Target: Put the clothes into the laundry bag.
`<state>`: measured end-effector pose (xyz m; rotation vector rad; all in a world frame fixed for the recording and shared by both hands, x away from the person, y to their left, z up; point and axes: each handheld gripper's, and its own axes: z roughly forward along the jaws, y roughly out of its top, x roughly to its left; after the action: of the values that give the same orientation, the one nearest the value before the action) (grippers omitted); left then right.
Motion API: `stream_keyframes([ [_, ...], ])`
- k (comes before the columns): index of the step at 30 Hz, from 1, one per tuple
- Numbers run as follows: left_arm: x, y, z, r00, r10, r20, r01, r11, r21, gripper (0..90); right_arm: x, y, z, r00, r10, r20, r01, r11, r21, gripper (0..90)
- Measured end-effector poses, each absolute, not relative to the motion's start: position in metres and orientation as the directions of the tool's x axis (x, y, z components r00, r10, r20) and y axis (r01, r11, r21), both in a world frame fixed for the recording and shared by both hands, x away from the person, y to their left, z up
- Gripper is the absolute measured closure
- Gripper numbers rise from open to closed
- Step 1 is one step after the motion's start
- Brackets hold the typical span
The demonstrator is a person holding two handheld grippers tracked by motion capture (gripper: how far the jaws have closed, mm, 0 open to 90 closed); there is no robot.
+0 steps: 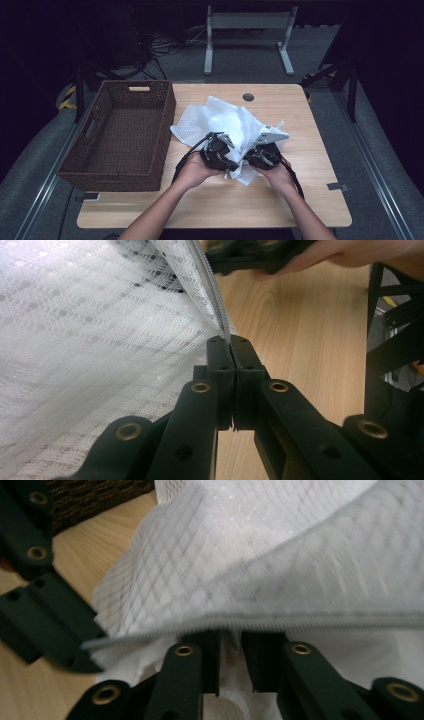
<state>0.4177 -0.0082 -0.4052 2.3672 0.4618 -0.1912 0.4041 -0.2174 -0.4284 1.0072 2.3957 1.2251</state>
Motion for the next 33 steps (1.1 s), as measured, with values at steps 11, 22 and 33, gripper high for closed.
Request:
stream_keyframes([
  [11, 0.419, -0.005, -0.404, 0.919, 0.292, -0.265, 0.394, -0.671, 0.628, 89.2, 0.368, -0.242, -0.417, -0.717, 0.691, 0.093, 0.490, 0.404, 0.772, 30.2],
  [22, 0.421, -0.004, -0.403, 0.918, 0.293, -0.267, 0.396, -0.666, 0.633, 89.1, 0.351, -0.198, -0.441, -0.771, 0.635, 0.041, 0.475, 0.532, 0.701, 33.8],
  [33, 0.420, -0.003, -0.403, 0.918, 0.290, -0.272, 0.397, -0.667, 0.630, 89.1, 0.368, -0.186, -0.454, -0.769, 0.639, 0.017, 0.463, 0.540, 0.703, 88.3],
])
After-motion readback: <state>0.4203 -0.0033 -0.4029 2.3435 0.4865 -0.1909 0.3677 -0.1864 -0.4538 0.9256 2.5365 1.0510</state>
